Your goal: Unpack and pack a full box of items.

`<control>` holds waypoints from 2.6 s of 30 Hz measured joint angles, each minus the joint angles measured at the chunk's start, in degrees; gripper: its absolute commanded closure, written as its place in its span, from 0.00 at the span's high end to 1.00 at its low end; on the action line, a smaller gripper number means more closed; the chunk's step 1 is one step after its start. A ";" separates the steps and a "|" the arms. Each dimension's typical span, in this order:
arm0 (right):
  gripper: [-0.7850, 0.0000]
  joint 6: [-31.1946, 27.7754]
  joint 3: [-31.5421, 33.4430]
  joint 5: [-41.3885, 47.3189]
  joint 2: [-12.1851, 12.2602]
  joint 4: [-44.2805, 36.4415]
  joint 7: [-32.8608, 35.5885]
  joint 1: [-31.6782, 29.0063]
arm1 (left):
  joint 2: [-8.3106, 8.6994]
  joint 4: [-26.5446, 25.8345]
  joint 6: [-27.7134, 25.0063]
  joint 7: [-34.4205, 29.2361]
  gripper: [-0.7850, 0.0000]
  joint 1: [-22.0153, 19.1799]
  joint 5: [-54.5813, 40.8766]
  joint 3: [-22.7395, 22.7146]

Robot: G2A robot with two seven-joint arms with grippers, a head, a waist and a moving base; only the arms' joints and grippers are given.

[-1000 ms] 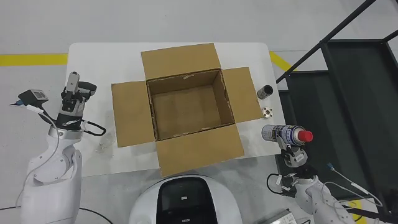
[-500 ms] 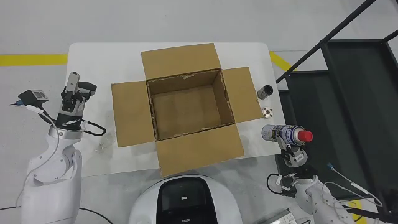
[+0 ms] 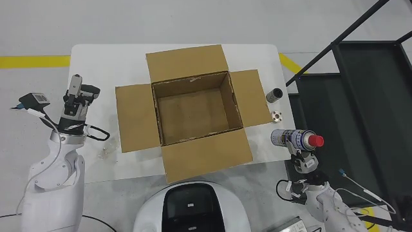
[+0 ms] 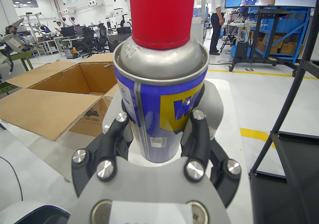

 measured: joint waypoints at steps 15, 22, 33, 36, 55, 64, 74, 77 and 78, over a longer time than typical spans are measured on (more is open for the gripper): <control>0.00 0.00 0.00 0.00 0.00 0.00 0.00 0.00 | 0.00 0.00 0.00 0.00 1.00 0.00 0.00 0.00; 0.00 0.00 0.00 0.00 0.00 0.00 0.00 0.00 | 0.00 0.00 0.00 0.00 1.00 0.00 0.00 0.00; 0.00 0.00 0.00 0.00 0.00 0.00 0.00 0.00 | 0.00 0.00 0.00 0.00 1.00 0.00 0.00 0.00; 0.00 0.00 0.00 0.00 0.00 0.00 0.00 0.00 | 0.00 0.00 0.00 0.00 1.00 0.00 0.00 0.00; 0.00 0.52 1.70 -1.09 0.31 -3.33 4.94 0.43 | 0.00 0.00 0.00 0.00 1.00 0.00 0.00 0.00; 0.00 6.31 11.84 -4.56 1.68 -19.38 18.76 -5.34 | 0.00 0.00 0.00 0.00 1.00 0.00 0.00 0.00; 0.00 10.46 13.04 -12.81 1.77 -36.52 39.89 -6.15 | 0.00 0.00 0.00 0.00 1.00 0.00 0.00 0.00; 0.00 11.79 12.32 -15.50 1.63 -39.58 44.30 -5.64 | 0.00 0.00 0.00 0.00 1.00 0.00 0.00 0.00; 0.00 12.07 12.30 -16.27 1.61 -40.31 44.79 -5.67 | 0.00 0.00 0.00 0.00 1.00 0.00 0.00 0.00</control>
